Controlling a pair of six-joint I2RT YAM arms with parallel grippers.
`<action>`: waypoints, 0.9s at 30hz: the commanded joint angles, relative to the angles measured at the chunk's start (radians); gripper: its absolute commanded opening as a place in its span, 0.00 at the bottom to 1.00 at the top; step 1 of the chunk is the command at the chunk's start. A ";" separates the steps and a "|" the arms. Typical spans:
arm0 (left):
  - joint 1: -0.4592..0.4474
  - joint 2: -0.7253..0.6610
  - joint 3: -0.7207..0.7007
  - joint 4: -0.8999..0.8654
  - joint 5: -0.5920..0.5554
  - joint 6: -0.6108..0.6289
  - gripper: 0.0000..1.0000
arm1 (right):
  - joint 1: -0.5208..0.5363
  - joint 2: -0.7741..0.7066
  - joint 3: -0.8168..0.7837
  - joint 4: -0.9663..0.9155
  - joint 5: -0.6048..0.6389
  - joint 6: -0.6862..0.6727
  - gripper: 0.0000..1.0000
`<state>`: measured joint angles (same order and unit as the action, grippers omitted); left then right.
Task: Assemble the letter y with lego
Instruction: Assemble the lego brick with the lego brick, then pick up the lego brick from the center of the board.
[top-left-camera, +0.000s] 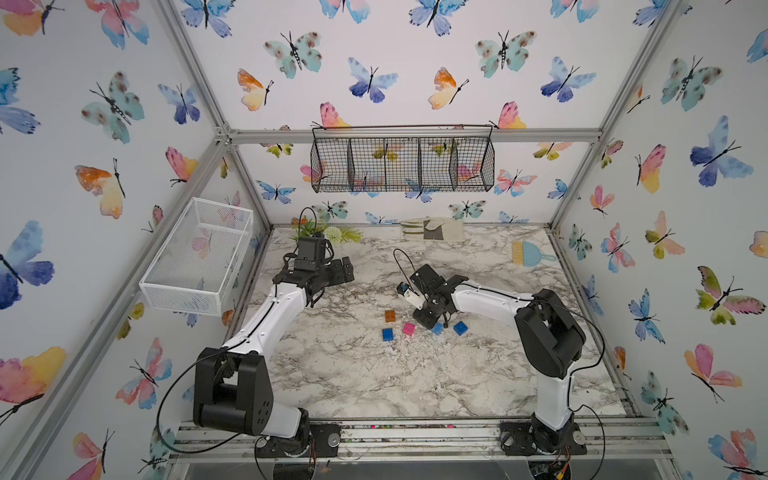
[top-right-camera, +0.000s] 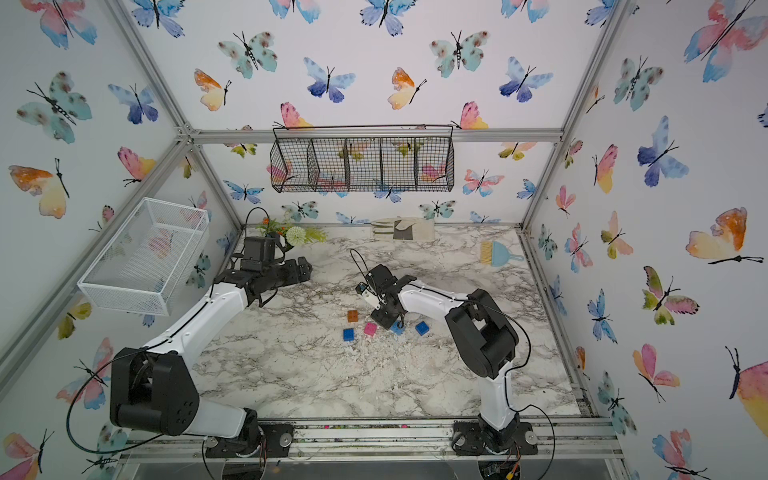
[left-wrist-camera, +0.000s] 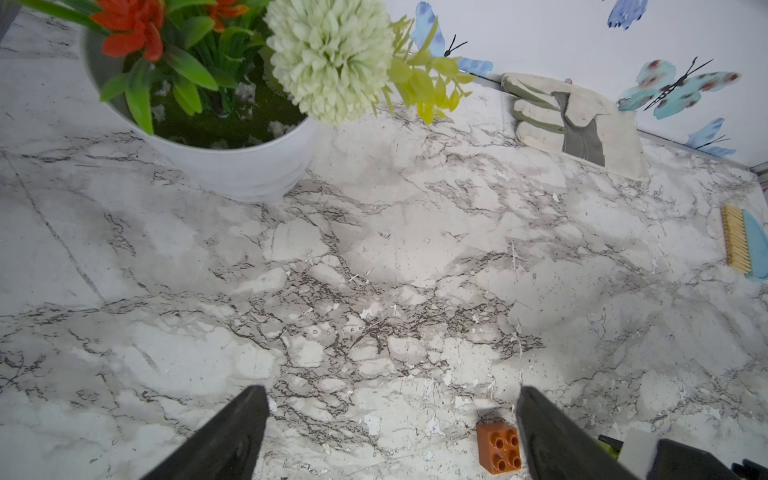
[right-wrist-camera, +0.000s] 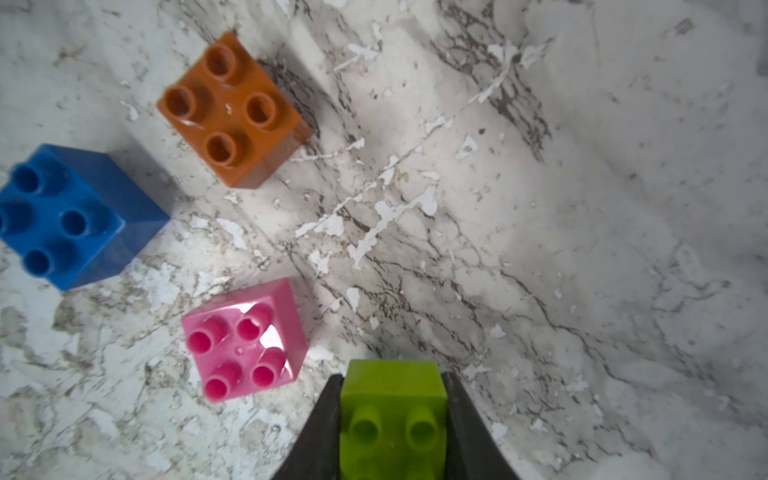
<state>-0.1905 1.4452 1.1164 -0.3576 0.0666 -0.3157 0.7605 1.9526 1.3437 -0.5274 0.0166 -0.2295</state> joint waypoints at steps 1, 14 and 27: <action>0.005 0.010 0.025 -0.006 0.015 -0.004 0.94 | -0.009 0.003 -0.034 -0.003 0.019 0.008 0.19; 0.006 -0.005 0.010 0.003 0.009 0.003 0.98 | -0.017 -0.107 -0.049 0.016 -0.004 0.042 0.74; 0.006 -0.028 0.001 0.001 -0.027 0.009 0.98 | -0.228 -0.429 -0.269 0.078 -0.066 0.337 0.99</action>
<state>-0.1898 1.4445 1.1164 -0.3584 0.0467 -0.3157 0.5652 1.5257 1.1213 -0.4084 -0.0086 0.0208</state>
